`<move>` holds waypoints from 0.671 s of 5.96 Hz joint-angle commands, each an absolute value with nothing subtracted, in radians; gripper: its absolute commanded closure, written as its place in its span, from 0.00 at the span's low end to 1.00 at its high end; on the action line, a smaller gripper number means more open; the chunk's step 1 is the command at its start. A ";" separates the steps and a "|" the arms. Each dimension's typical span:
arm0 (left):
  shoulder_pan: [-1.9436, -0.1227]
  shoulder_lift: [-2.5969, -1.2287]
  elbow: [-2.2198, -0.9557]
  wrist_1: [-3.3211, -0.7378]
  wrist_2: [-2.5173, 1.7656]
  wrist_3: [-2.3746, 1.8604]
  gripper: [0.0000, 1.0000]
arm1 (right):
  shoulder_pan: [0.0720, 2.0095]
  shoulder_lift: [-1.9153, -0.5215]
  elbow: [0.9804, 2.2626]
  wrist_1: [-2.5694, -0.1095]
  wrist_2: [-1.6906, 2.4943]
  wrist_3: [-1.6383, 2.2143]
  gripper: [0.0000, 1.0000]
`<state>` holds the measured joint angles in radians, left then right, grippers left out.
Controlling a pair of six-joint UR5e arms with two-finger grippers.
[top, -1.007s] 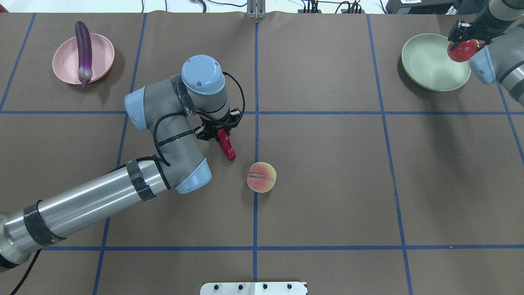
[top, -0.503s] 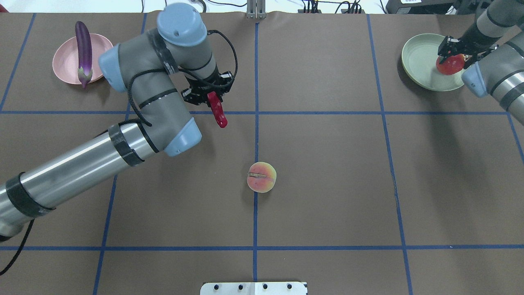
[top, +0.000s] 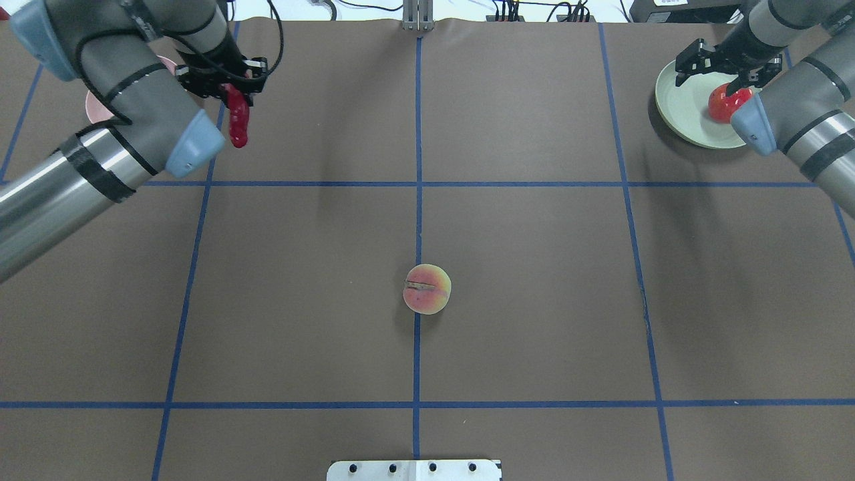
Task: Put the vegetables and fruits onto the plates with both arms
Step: 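Lower the pomegranate onto the green plate while the left gripper carries the chili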
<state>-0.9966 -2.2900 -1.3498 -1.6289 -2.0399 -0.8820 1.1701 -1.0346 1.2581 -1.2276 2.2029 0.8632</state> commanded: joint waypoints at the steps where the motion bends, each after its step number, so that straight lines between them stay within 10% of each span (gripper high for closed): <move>1: -1.083 -2.264 -1.208 -1.685 -2.034 -0.698 1.00 | 1.058 -1.026 1.584 -1.462 2.211 1.064 0.00; 4: -1.104 -2.316 -0.912 -1.910 -2.002 -0.706 1.00 | 0.638 -0.900 1.697 -1.462 1.915 1.622 0.00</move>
